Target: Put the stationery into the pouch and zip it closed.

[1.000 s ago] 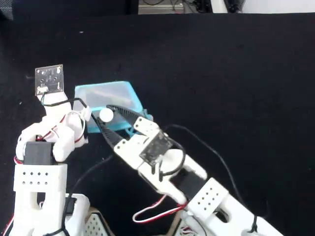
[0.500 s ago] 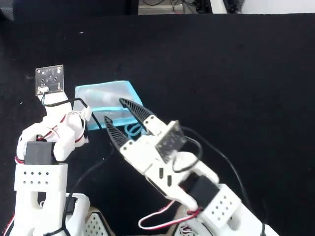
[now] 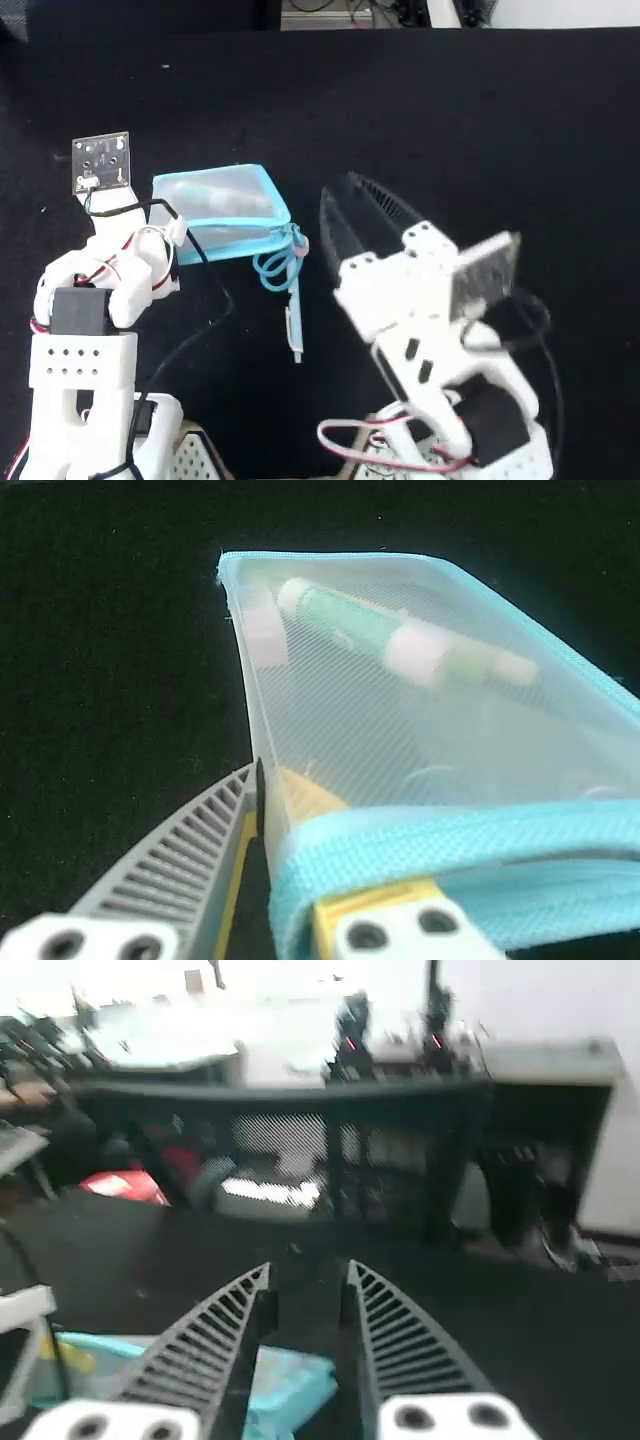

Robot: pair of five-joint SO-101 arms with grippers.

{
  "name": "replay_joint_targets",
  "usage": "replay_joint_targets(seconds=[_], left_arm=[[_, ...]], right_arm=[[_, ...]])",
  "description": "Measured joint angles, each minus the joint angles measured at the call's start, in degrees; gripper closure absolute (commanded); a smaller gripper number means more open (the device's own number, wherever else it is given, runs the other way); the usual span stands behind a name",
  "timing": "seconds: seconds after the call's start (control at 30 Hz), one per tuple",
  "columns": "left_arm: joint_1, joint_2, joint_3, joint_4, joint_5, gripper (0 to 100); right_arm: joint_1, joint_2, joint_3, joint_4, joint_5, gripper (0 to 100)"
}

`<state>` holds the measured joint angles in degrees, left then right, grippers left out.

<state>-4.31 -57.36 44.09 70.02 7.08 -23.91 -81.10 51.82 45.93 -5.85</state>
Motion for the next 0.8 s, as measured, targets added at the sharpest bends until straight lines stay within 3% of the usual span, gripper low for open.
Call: replay_joint_targets(seconds=[0.47,0.8], left_arm=[[0.0,0.0,0.0,0.0,0.0,97],[0.0,0.0,0.0,0.0,0.0,97]], right_arm=[[20.22,44.31,-4.92,-0.44,-2.99,85.1],[16.79,66.9,-14.77,4.22,-3.87,85.0]])
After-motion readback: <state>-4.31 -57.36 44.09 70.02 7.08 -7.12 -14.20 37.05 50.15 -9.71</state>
